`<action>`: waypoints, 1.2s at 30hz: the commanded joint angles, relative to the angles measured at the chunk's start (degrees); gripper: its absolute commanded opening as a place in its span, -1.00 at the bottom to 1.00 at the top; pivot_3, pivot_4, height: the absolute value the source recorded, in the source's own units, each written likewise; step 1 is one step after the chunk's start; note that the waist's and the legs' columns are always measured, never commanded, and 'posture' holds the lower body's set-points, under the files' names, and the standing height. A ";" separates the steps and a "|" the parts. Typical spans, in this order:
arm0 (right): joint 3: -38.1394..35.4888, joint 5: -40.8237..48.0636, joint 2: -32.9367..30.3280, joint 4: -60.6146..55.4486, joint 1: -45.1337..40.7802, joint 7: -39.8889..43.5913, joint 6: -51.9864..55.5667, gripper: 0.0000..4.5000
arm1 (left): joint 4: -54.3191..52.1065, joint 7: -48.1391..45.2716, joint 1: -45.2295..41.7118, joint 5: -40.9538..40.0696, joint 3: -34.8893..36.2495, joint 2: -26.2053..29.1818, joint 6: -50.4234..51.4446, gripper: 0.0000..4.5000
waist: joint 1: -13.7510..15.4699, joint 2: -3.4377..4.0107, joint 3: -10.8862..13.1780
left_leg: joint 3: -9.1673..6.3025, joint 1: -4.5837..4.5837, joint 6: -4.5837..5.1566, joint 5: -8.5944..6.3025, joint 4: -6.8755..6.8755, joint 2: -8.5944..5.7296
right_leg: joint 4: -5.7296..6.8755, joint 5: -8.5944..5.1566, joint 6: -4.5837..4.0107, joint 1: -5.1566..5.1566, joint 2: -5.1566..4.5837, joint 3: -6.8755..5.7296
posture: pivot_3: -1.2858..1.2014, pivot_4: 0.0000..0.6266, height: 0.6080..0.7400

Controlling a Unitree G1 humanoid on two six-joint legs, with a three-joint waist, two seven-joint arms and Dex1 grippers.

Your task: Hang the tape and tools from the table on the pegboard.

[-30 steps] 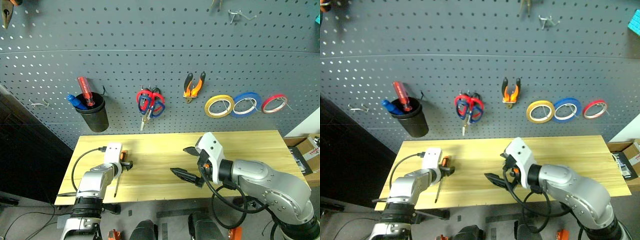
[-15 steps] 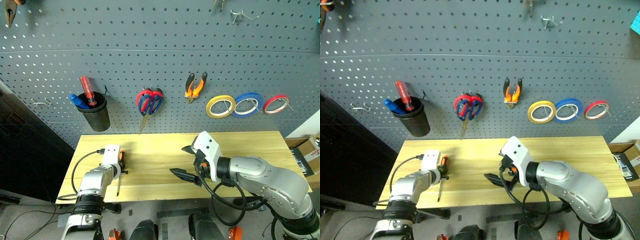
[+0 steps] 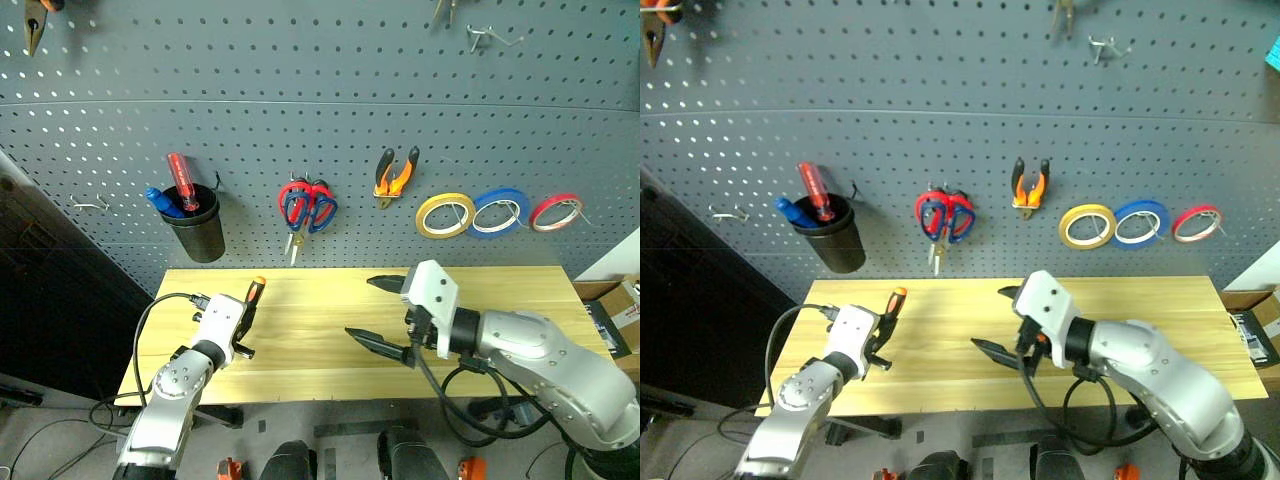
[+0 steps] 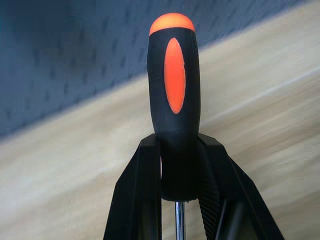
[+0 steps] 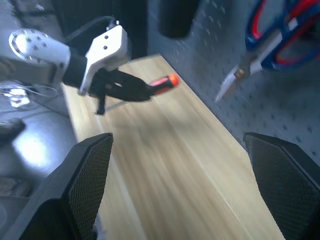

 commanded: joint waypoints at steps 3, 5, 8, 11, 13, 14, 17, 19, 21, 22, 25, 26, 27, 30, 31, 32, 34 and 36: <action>-7.49 7.39 -1.70 -1.90 -2.50 3.53 0.00 1.00 | -12.73 1.67 -1.57 -0.75 2.82 -1.51 -7.01 -0.74 | 0.92 -0.03 -0.54 | 0.00 0.02 0.01 0.00 0.01 0.04 | 0.03 0.04 -0.05 0.03 0.13 -0.06 | 0.06 -0.68 1.00; -8.58 7.94 -2.39 -0.96 -3.19 4.15 -0.29 1.00 | -14.95 3.14 -3.49 -1.18 4.26 -2.21 -5.82 -0.74 | 1.17 -0.02 -0.95 | 0.00 0.05 0.02 0.00 0.01 0.04 | 0.03 0.05 -0.05 0.07 0.30 -0.07 | 0.07 -0.70 1.00; -9.65 7.94 -3.40 1.01 -4.84 5.45 -1.23 1.00 | -18.40 6.38 -9.18 -2.61 7.64 -3.23 -2.63 -0.74 | 1.45 -0.10 -1.37 | 0.03 0.09 0.03 0.00 0.02 0.04 | 0.04 0.06 -0.03 0.11 0.39 -0.04 | 0.09 -0.74 1.00; -9.83 8.01 -3.81 2.62 -6.91 6.21 -1.68 1.00 | -18.57 9.59 -15.07 -4.00 10.68 -4.17 1.42 -0.74 | 1.83 -0.13 -2.10 | 0.05 0.10 0.03 0.01 0.05 0.04 | 0.03 0.11 -0.01 0.12 0.46 0.00 | 0.10 -0.78 1.00; -10.43 8.85 -3.04 3.83 -9.07 6.06 -1.78 1.00 | -17.41 11.36 -19.62 -5.80 12.66 -4.68 3.98 -0.74 | 2.16 -0.19 -2.32 | 0.08 0.17 0.02 0.01 0.05 0.04 | 0.04 0.11 -0.01 0.15 0.47 0.02 | 0.11 -0.80 1.00; -11.07 10.01 -1.95 4.72 -10.45 5.23 -1.41 1.00 | -16.61 11.70 -21.39 -6.36 13.33 -4.75 4.49 -0.74 | 2.23 -0.22 -2.46 | 0.08 0.16 0.02 0.02 0.06 0.03 | 0.03 0.12 -0.01 0.15 0.48 0.02 | 0.11 -0.80 1.00; -11.82 11.35 -0.71 6.85 -12.66 4.87 -1.00 1.00 | -14.68 12.02 -24.09 -6.59 13.79 -4.93 4.56 -0.74 | 2.38 -0.26 -3.21 | 0.08 0.19 0.01 0.03 0.06 -0.01 | 0.02 0.12 -0.01 0.19 0.49 0.02 | 0.12 -0.86 1.00; -11.69 11.62 -0.20 8.31 -14.74 5.25 -1.10 1.00 | -12.90 12.43 -26.51 -7.53 14.67 -4.89 4.60 -0.74 | 2.46 -0.32 -3.61 | 0.07 0.19 0.01 0.02 0.06 -0.01 | 0.00 0.12 -0.01 0.19 0.48 0.03 | 0.12 -0.87 1.00; -11.22 11.30 0.31 9.49 -16.20 5.52 -1.59 1.00 | -10.72 13.24 -29.37 -7.66 15.21 -4.86 4.52 -0.74 | 2.51 -0.52 -3.83 | 0.07 0.19 0.00 0.03 0.06 -0.02 | -0.01 0.12 -0.01 0.19 0.48 0.04 | 0.12 -0.90 1.00; -10.97 10.98 0.57 9.90 -16.54 5.62 -1.86 1.00 | -9.35 13.23 -30.49 -7.13 14.87 -4.70 3.55 -0.74 | 2.52 -0.64 -4.09 | 0.06 0.19 -0.01 0.03 0.06 -0.02 | 0.01 0.12 -0.02 0.19 0.49 0.02 | 0.12 -0.90 1.00; -10.53 10.52 1.16 10.39 -16.86 5.71 -2.18 1.00 | -6.62 13.54 -32.30 -6.82 14.46 -5.03 2.20 -0.74 | 2.53 -0.74 -4.64 | 0.04 0.20 -0.02 0.04 0.06 -0.02 | 0.01 0.12 -0.02 0.19 0.49 0.01 | 0.12 -0.90 1.00; -9.83 9.80 1.46 10.60 -16.78 5.94 -2.71 1.00 | -4.54 13.48 -33.57 -6.75 14.03 -5.41 1.16 -0.74 | 2.52 -0.74 -4.73 | 0.06 0.21 -0.02 0.04 0.06 -0.02 | 0.01 0.12 -0.02 0.19 0.47 0.05 | 0.11 -0.93 1.00; -9.19 9.22 1.77 10.81 -16.76 6.09 -3.10 1.00 | -2.42 13.25 -34.80 -6.60 13.46 -5.74 0.17 -0.74 | 2.48 -0.73 -5.02 | 0.06 0.21 -0.02 0.04 0.06 -0.02 | 0.00 0.12 -0.02 0.19 0.47 0.06 | 0.11 -0.93 1.00; -7.66 8.03 2.34 11.20 -16.97 6.49 -4.06 1.00 | 1.99 12.90 -35.77 -5.46 12.49 -6.17 -3.01 -0.74 | 2.48 -0.74 -5.60 | 0.06 0.23 -0.02 0.04 0.06 -0.09 | 0.00 0.12 -0.02 0.20 0.48 0.04 | 0.11 -0.93 1.00; -7.33 7.87 2.53 11.26 -16.93 6.52 -4.26 1.00 | 3.23 12.80 -35.26 -5.02 12.36 -6.14 -4.11 -0.74 | 2.48 -0.73 -5.75 | 0.06 0.24 -0.02 0.04 0.06 -0.08 | 0.01 0.13 -0.02 0.21 0.48 0.05 | 0.09 -0.94 1.00; -7.04 7.69 2.74 11.33 -16.91 6.47 -4.38 1.00 | 4.50 12.81 -34.73 -4.47 12.26 -5.96 -5.24 -0.74 | 2.39 -0.73 -5.89 | 0.07 0.28 -0.02 0.04 0.06 -0.08 | 0.02 0.13 -0.02 0.22 0.48 0.07 | 0.09 -0.94 1.00; -6.56 7.28 3.20 11.55 -16.95 6.11 -4.22 1.00 | 7.78 13.29 -33.88 -2.60 12.07 -5.19 -7.84 -0.74 | 2.18 -0.74 -6.00 | 0.11 0.34 -0.02 0.04 0.05 -0.07 | 0.03 0.13 -0.02 0.24 0.48 0.10 | 0.09 -0.94 1.00; -6.24 7.07 3.79 11.45 -17.03 5.07 -3.45 1.00 | 12.14 14.44 -33.60 -1.46 12.70 -5.12 -10.03 -0.74 | 2.19 -0.72 -6.02 | 0.17 0.41 -0.02 0.04 0.05 -0.07 | 0.05 0.14 -0.04 0.29 0.49 0.16 | 0.08 -0.95 1.00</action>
